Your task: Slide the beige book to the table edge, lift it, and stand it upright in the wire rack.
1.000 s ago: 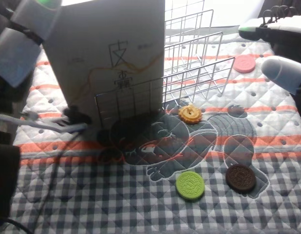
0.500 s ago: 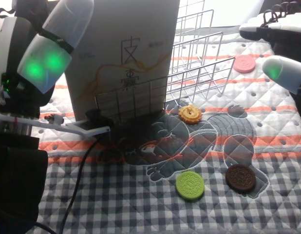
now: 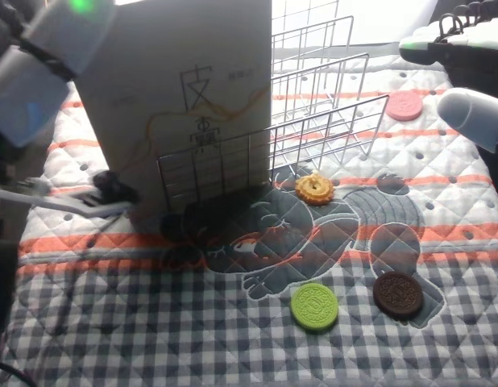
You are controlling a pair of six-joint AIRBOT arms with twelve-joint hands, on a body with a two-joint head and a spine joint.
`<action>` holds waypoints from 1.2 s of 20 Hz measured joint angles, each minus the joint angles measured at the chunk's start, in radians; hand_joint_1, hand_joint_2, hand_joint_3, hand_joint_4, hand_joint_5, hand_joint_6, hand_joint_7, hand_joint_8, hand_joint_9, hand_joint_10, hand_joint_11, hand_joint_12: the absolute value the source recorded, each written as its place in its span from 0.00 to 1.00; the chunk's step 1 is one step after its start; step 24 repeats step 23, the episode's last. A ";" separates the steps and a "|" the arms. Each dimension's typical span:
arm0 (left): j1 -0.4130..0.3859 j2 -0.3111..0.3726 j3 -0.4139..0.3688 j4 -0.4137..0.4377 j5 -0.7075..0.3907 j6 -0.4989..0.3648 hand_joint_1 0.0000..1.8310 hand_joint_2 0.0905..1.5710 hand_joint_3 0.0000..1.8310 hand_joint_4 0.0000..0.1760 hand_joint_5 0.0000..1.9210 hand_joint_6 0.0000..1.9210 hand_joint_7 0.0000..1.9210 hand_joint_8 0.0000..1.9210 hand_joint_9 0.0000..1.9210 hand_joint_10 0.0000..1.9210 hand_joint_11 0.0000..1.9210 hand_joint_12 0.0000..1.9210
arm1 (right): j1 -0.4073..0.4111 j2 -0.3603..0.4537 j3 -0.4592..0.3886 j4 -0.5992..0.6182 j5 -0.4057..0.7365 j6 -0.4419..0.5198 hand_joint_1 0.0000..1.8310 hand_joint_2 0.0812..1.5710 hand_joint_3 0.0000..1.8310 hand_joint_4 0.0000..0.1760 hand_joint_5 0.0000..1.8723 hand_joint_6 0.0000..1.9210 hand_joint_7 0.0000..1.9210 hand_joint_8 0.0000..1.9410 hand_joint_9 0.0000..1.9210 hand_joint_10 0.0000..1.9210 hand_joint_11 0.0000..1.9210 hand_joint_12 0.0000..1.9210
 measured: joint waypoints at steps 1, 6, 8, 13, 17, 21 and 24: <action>0.007 0.018 -0.006 0.003 -0.002 0.000 0.35 0.63 0.00 1.00 0.00 0.00 0.00 0.00 0.00 0.00 0.00 0.00 | 0.000 0.005 -0.005 0.000 -0.001 0.000 0.00 0.91 0.00 0.00 0.30 0.00 0.29 0.00 0.26 0.00 0.26 0.00; 0.085 0.143 -0.042 0.133 0.019 -0.038 0.34 0.69 0.01 1.00 0.00 0.00 0.00 0.00 0.00 0.00 0.00 0.00 | 0.003 0.048 -0.026 0.006 0.004 -0.013 0.00 0.91 0.00 0.00 0.27 0.00 0.27 0.00 0.24 0.00 0.25 0.00; 0.138 0.207 -0.048 0.166 0.025 -0.098 0.33 0.70 0.02 1.00 0.00 0.00 0.00 0.00 0.00 0.00 0.00 0.00 | 0.003 0.068 -0.037 0.012 0.038 -0.013 0.00 0.90 0.00 0.00 0.25 0.00 0.26 0.00 0.24 0.00 0.23 0.00; 0.249 0.306 -0.087 0.224 0.042 -0.175 0.36 0.63 0.00 0.96 0.02 0.00 0.01 0.00 0.01 0.00 0.00 0.00 | -0.012 0.091 -0.074 0.004 0.103 -0.028 0.07 0.90 0.00 0.00 0.18 0.00 0.19 0.00 0.19 0.00 0.19 0.00; 0.295 0.334 -0.108 0.266 0.021 -0.217 0.41 0.64 0.00 0.65 0.02 0.00 0.01 0.00 0.02 0.00 0.00 0.00 | -0.031 0.103 -0.091 0.005 0.160 -0.040 0.20 0.85 0.00 0.00 0.14 0.00 0.18 0.00 0.18 0.00 0.19 0.00; 0.341 0.346 -0.124 0.268 0.027 -0.229 0.39 0.68 0.00 0.09 0.02 0.00 0.08 0.00 0.06 0.00 0.02 0.01 | -0.074 0.111 -0.112 0.003 0.236 -0.040 0.37 0.86 0.00 0.00 0.08 0.00 0.14 0.00 0.11 0.00 0.07 0.00; 0.348 0.354 -0.130 0.266 0.021 -0.251 0.36 0.72 0.01 0.02 0.08 0.01 0.10 0.00 0.08 0.00 0.02 0.01 | -0.077 0.115 -0.117 0.000 0.269 -0.042 0.60 0.75 0.00 0.12 0.12 0.00 0.15 0.00 0.11 0.00 0.07 0.00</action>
